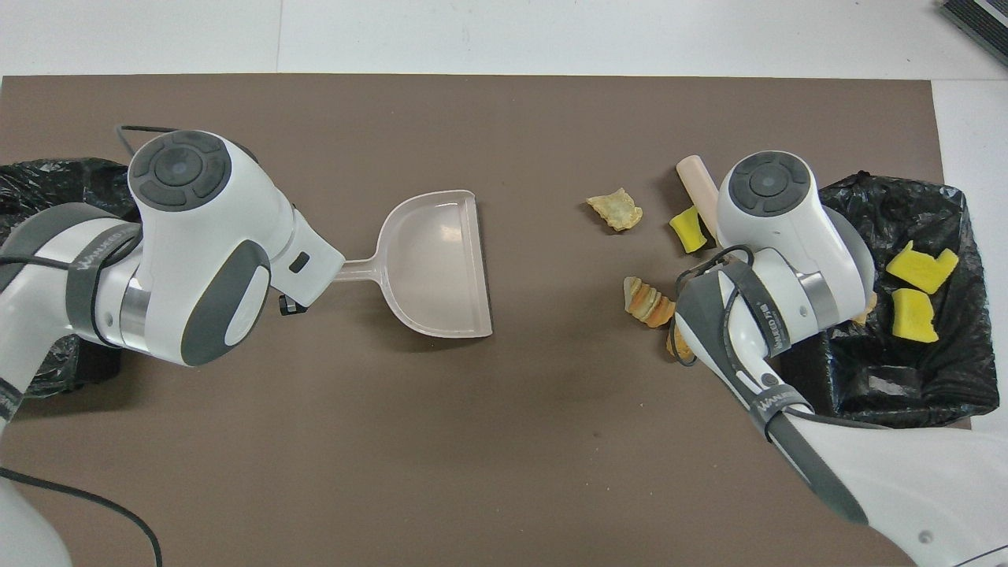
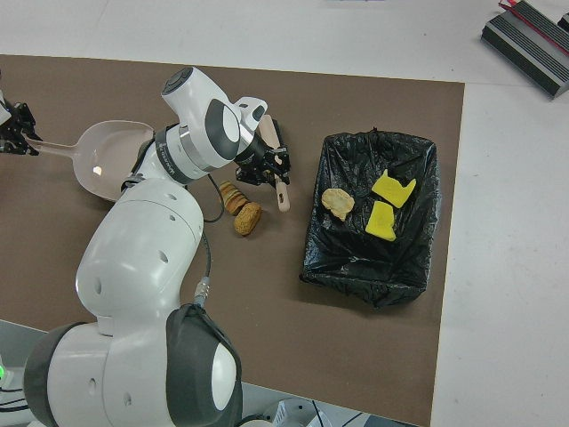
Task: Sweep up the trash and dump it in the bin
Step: 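Place the brush behind the bread chunks with the right gripper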
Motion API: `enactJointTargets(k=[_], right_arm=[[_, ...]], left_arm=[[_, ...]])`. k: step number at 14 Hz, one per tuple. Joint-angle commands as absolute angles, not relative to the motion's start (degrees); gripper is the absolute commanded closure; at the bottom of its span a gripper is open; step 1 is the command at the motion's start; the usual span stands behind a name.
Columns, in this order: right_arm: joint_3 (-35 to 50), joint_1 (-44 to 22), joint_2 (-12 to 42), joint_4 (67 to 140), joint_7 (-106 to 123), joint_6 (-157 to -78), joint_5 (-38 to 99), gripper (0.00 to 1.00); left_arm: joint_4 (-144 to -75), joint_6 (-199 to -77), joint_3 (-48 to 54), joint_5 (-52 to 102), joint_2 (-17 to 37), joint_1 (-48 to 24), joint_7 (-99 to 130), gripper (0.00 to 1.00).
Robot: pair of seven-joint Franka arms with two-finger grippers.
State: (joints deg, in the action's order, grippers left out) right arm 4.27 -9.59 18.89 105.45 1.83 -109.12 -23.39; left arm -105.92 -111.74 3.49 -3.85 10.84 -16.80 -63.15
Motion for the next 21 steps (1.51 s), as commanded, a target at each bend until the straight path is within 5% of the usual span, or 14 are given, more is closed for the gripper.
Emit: enactJointTargets(k=[1,9,15,21], right_arm=[[7.28,-9.23,15.48,109.32,3.34,-107.14,-19.90,1.00],[8.17,-12.83,13.45,108.03,3.43,-105.48,-5.02,1.00],[7.56,-6.25,5.99,106.43,-2.52,-95.12,-4.48,1.00],[7.47,-2.21,-2.88,121.60,-12.13,-97.80,-4.57,1.00]], left_arm=[[-107.14,-111.88,3.43,-4.83,9.84,-17.05,-63.64,1.00],[-108.10,-113.29,3.60,-4.83,10.02,-19.06,-56.10,1.00],[-110.65,-116.63,3.60,-4.75,10.11,-19.42,-52.91,1.00],[-112.15,-118.30,3.52,-4.75,10.11,-19.16,-52.82,1.00]])
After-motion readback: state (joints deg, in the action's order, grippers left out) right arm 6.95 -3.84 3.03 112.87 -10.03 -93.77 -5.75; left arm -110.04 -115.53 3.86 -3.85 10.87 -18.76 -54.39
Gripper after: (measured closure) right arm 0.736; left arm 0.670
